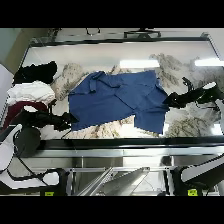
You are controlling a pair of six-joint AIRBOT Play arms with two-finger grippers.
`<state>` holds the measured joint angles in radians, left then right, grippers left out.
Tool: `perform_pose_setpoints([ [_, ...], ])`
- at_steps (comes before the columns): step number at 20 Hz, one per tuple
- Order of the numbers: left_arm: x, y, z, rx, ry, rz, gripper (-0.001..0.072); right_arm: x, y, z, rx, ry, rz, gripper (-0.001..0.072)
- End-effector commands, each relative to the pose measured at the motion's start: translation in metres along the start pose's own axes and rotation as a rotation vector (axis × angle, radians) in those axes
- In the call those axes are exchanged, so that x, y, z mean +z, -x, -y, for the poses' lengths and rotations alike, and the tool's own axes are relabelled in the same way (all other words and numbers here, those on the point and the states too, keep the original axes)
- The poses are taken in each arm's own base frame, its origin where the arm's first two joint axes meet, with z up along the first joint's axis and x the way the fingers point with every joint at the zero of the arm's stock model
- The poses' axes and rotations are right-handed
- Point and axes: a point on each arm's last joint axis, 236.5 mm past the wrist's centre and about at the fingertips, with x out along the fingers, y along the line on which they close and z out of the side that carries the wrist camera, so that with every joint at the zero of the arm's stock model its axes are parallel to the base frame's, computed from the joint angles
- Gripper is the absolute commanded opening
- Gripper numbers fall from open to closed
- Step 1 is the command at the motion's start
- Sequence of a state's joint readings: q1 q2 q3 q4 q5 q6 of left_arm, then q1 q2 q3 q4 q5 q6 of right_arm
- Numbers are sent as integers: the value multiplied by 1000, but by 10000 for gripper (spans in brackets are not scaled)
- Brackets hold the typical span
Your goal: Fold the shirts.
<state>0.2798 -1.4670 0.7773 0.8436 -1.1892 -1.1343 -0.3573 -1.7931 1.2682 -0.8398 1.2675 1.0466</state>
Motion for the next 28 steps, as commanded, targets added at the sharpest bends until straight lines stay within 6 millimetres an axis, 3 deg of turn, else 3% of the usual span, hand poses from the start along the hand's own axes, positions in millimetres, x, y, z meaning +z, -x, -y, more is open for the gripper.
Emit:
perform_pose_setpoints([
  [1, 12, -14, 12, -48, -31, 76, 506, -4, -1, -5, 16, 5, -20, 481],
  [5, 10, -11, 11, -56, -25, 69, 248, -10, -1, -1, 4, 22, -42, 481],
  [7, 8, -7, 9, -69, -17, 62, 208, -14, 0, 5, -23, 31, -63, 481],
  [9, 5, -4, 8, -83, -23, 54, 8, -18, -1, 5, -21, 40, -76, 481],
  [11, 5, -5, 9, -84, -24, 53, 6, -17, -1, 4, -17, 39, -76, 480],
  [12, 5, -5, 9, -84, -26, 51, 6, -19, -2, 3, -13, 40, -83, 411],
  [13, 6, -4, 10, -85, -29, 54, 6, -22, -2, 1, -6, 42, -96, 189],
  [14, 9, 0, 14, -92, -38, 54, 6, -23, -2, -1, 5, 40, -99, 84],
  [16, 23, 16, 39, -152, -75, 74, 6, -14, -3, -20, 76, 40, -64, 23],
  [18, 41, 44, 79, -256, -132, 108, 6, 0, 11, -62, 216, 76, 11, 22],
  [19, 47, 63, 102, -306, -176, 132, 6, 7, 27, -87, 279, 117, 64, 21],
  [21, 50, 112, 157, -392, -328, 212, 20, 19, 85, -144, 352, 241, 215, 21],
  [23, 33, 187, 231, -537, -573, 357, 24, 17, 171, -213, 393, 398, 426, 21],
  [25, -7, 283, 307, -731, -805, 551, 25, -10, 270, -289, 413, 584, 688, 21],
  [26, -41, 334, 338, -838, -926, 642, 26, -30, 321, -324, 393, 676, 846, 21],
  [28, -113, 408, 372, -990, -1146, 760, 26, -75, 403, -376, 279, 807, 1147, 22],
])
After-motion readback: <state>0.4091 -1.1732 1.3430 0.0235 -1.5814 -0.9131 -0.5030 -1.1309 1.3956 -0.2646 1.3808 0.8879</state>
